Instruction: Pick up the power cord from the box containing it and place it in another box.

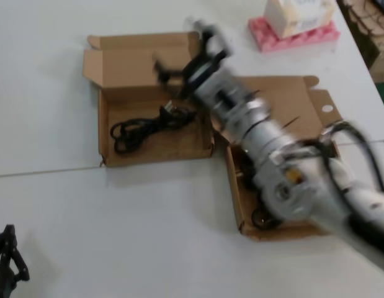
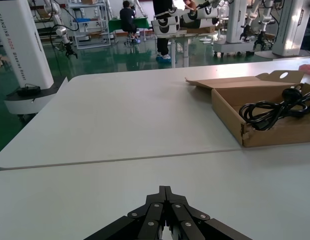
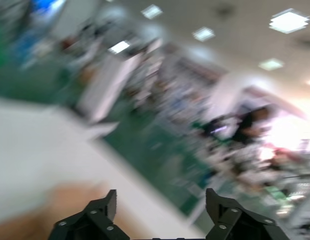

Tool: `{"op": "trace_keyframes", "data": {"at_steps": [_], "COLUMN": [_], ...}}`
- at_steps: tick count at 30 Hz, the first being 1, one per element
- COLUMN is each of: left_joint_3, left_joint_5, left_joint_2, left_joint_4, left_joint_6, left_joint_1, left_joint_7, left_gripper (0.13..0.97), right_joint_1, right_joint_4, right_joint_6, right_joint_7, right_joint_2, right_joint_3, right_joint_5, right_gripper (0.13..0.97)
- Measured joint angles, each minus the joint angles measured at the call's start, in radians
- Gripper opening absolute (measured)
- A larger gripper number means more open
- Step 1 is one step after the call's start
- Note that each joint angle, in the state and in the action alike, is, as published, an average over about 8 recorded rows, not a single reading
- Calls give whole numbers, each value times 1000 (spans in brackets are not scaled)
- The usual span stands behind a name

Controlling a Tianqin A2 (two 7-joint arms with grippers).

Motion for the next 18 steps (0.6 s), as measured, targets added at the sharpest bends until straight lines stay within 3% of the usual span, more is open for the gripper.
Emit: {"op": "trace_keyframes", "data": {"at_steps": [11,18], "left_joint_3": [0,0], "left_joint_5": [0,0], "left_joint_2": [0,0], "left_joint_4": [0,0], "left_joint_6": [0,0], "left_joint_1": [0,0], "left_joint_7": [0,0], "left_gripper": [163,184], "right_joint_1": [-228,-283], "right_joint_4": [403,431], "right_joint_6": [167,144], "right_joint_7": [0,0], "right_joint_2": [252,247], "right_joint_3": [380,429], "right_joint_5": [119,137], "right_gripper": [751,876]}}
